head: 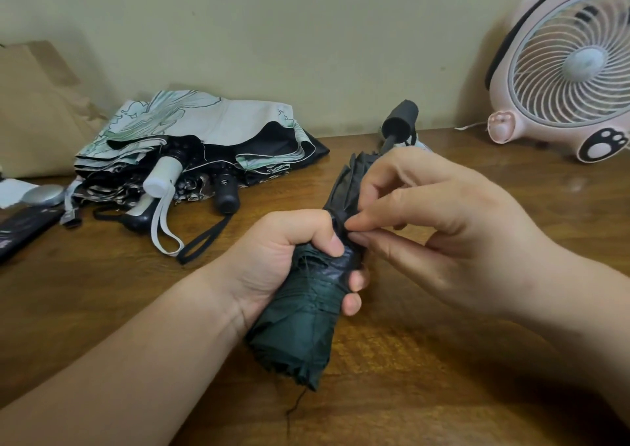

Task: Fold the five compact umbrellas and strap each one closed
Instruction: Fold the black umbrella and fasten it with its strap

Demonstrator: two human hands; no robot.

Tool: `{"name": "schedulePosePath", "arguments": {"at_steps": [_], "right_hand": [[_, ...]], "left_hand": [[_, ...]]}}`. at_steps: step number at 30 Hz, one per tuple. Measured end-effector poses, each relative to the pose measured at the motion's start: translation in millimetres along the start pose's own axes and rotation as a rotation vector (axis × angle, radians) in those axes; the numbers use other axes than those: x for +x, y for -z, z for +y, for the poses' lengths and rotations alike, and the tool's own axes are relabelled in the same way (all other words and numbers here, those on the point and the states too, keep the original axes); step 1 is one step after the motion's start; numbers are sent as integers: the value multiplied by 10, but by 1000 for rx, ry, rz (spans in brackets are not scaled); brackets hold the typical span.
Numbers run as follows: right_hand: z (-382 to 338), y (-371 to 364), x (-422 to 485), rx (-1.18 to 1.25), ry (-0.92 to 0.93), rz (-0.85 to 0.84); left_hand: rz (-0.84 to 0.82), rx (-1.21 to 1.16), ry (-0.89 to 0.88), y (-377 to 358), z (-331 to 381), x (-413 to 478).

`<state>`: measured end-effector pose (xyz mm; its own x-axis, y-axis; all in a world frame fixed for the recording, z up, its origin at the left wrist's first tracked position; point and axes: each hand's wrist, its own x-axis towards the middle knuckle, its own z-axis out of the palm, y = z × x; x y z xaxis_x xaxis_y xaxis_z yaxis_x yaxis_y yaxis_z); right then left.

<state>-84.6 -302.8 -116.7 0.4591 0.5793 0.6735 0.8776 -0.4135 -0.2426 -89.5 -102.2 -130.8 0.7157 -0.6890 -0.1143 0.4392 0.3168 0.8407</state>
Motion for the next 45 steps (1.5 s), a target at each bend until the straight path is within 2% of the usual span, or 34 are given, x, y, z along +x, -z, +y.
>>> {"name": "schedulePosePath", "arguments": {"at_steps": [13, 24, 27, 30, 33, 35, 37, 40, 45], "right_hand": [[-24, 29, 17, -54, 127, -101], [69, 57, 20, -151, 114, -163], [66, 45, 2, -72, 121, -143], [-32, 22, -27, 178, 76, -25], [-142, 15, -34, 370, -35, 208], [-121, -4, -29, 440, -253, 382], [-36, -24, -15, 527, -518, 465], [101, -47, 12, 811, -747, 404], [189, -89, 37, 1005, -816, 236]], "left_hand": [[-237, -103, 105, 96, 61, -47], [-177, -175, -20, 30, 147, -70], [-172, -113, -53, 43, 144, -73], [-206, -12, -46, 50, 107, -69], [-216, -35, -67, 37, 12, -30], [-228, -25, -66, 45, -27, -11], [-249, -1, -66, 41, -32, -2], [-259, 21, -77, 6, -19, -2], [-333, -20, -30, 6, -16, -18]]}}
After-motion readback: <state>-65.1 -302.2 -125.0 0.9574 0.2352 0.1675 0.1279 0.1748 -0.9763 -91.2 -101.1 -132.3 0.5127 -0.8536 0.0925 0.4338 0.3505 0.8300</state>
